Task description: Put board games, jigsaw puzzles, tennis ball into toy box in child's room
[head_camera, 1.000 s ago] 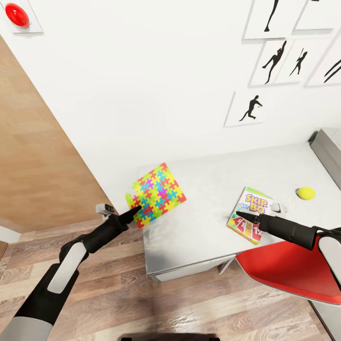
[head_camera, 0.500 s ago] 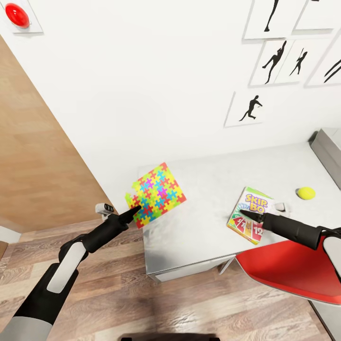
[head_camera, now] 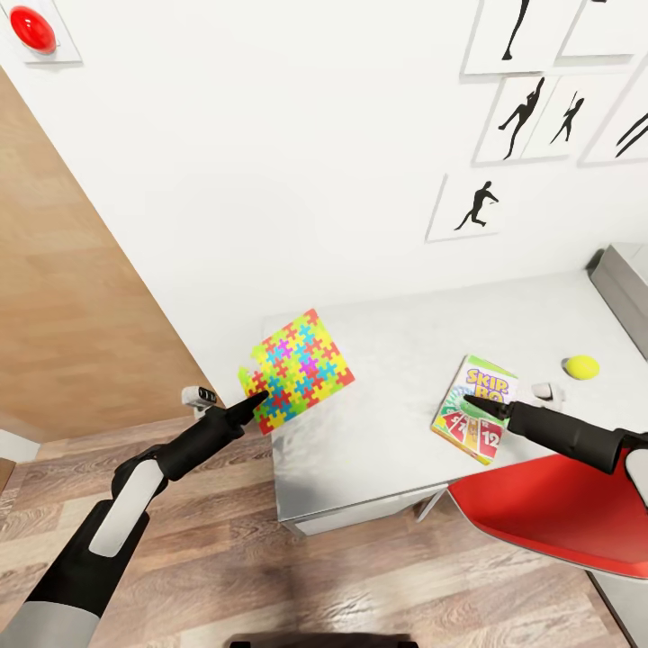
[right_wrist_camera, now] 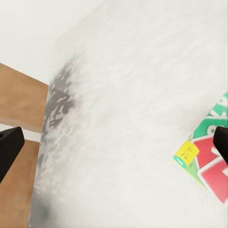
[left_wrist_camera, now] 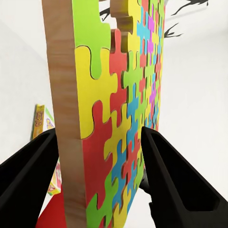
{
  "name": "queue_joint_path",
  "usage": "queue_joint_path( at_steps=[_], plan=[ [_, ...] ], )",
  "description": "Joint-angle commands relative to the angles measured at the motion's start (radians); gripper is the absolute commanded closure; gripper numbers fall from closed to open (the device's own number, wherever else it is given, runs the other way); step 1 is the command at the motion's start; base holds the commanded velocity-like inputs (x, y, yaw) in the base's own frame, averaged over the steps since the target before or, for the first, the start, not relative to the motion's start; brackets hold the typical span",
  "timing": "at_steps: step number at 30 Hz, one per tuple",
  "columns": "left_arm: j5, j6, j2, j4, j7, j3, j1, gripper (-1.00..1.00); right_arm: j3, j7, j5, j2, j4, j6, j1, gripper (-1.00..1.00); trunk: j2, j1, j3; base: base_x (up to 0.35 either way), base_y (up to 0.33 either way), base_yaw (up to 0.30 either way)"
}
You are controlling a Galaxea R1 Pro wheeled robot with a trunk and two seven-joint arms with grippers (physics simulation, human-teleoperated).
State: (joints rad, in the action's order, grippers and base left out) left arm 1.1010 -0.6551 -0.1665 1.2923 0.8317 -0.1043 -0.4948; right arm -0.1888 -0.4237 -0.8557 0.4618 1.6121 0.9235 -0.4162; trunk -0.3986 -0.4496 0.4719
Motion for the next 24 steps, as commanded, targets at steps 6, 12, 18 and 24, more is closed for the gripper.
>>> queue_joint_path(
  at_steps=[6,12,18,24],
  plan=[
    [0.007,-0.006,-0.001,0.000,-0.002,-0.002,-0.001,1.00,-0.028,-0.025,0.004,0.002,0.000,0.023,0.002,-1.00,-0.002,-0.001,0.001,0.000,0.000,0.000],
    [0.007,-0.006,0.000,0.019,-0.003,-0.002,0.000,1.00,-0.089,-0.114,0.004,0.005,0.000,0.100,0.004,-1.00,-0.002,-0.001,0.001,0.000,0.000,0.000],
    [0.003,-0.006,0.005,0.084,-0.042,-0.002,0.018,1.00,-0.153,-0.208,0.005,0.014,0.001,0.124,0.004,-1.00,-0.002,-0.001,0.000,0.000,0.000,-0.071],
    [0.014,-0.007,0.014,0.185,-0.172,-0.004,0.041,1.00,-0.197,-0.251,0.005,0.052,0.002,0.124,0.007,-1.00,-0.002,-0.001,-0.003,0.000,0.000,-0.196]
  ],
)
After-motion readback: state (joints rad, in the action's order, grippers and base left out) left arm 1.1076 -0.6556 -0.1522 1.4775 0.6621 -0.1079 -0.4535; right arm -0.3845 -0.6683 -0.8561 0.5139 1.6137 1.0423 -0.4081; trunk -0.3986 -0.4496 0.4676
